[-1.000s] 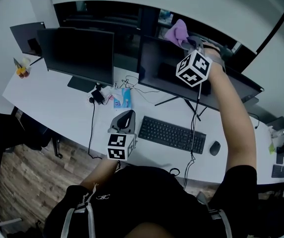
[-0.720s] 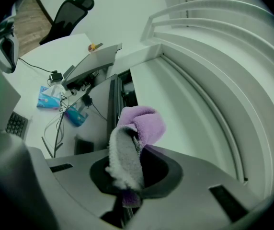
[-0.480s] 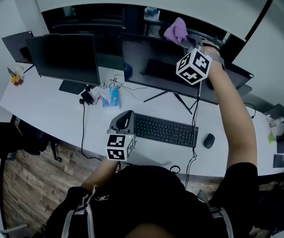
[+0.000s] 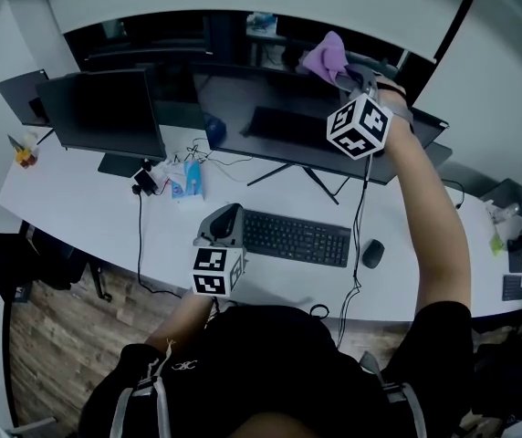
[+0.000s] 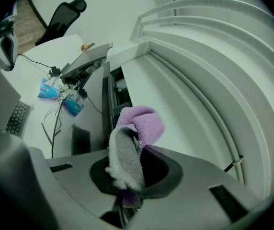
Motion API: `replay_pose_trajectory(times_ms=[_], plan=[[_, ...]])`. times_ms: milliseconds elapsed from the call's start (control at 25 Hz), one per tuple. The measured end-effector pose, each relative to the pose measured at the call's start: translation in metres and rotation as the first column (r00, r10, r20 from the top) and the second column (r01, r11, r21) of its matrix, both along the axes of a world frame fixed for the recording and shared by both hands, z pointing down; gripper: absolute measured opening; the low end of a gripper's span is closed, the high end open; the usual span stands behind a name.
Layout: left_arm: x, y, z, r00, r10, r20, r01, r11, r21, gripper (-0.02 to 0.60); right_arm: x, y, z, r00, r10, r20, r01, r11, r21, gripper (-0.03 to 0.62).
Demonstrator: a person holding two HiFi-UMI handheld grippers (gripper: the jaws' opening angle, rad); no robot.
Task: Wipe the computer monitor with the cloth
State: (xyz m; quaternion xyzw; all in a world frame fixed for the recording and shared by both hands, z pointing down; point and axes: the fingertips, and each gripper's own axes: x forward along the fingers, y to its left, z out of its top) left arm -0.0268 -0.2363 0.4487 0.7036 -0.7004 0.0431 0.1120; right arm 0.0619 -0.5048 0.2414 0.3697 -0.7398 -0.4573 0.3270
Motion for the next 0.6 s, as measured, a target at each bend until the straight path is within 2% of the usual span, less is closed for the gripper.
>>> replay_pose_trajectory(times_ms=[280, 600], plan=[[0.041, -0.018, 0.002, 0.999, 0.035, 0.012, -0.035, 0.999, -0.006, 0.014, 0.061, -0.015, 0.000, 0.999, 0.037, 0.040, -0.036, 0.999, -0.012, 0.058], [0.099, -0.042, 0.008, 0.997, 0.079, 0.011, -0.079, 0.997, -0.003, 0.014, 0.132, -0.033, 0.002, 0.996, 0.083, 0.039, -0.083, 0.997, 0.007, 0.058]])
